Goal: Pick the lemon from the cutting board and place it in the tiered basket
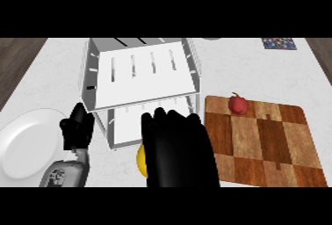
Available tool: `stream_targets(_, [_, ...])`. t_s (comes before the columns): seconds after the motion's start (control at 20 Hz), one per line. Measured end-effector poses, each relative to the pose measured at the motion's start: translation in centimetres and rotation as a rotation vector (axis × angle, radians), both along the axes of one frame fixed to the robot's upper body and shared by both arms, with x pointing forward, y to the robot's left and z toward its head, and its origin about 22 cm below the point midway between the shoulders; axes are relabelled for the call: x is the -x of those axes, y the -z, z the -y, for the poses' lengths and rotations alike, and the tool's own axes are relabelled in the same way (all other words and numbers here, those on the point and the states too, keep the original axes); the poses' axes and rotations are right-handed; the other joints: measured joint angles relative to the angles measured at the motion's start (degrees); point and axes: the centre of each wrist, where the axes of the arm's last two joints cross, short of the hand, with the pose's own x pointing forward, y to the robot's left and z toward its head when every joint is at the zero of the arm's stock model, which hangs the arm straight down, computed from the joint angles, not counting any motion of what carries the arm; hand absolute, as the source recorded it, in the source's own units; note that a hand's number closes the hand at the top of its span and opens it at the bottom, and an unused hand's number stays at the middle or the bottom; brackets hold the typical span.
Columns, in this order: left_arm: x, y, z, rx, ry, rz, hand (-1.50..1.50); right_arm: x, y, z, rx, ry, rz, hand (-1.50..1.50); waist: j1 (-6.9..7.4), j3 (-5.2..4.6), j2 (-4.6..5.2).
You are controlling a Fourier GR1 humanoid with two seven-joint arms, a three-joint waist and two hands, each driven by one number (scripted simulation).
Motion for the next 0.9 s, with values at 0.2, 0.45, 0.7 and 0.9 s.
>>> stream_targets(0.2, [-0.1,0.1,0.1,0.002,-0.004,0.009,0.00,-2.2,-1.8,-0.9,-0.015,0.017,0.010,1.50,0.12,0.05,0.06])
stream_targets(0.45, [0.0,0.0,0.0,0.002,-0.003,0.006,0.00,-5.2,-3.8,-2.5,0.014,0.053,0.022,1.50,0.06,0.09,0.12])
stream_targets(0.7, [0.0,0.0,0.0,0.003,-0.010,0.010,0.00,-8.0,-5.3,-4.2,0.059,0.087,0.020,1.50,-0.17,0.19,0.26])
stream_targets(0.9, [0.1,-0.1,-0.3,0.002,-0.015,0.010,0.00,-9.9,-5.2,-5.0,0.099,0.118,0.001,1.50,-0.62,0.23,0.38])
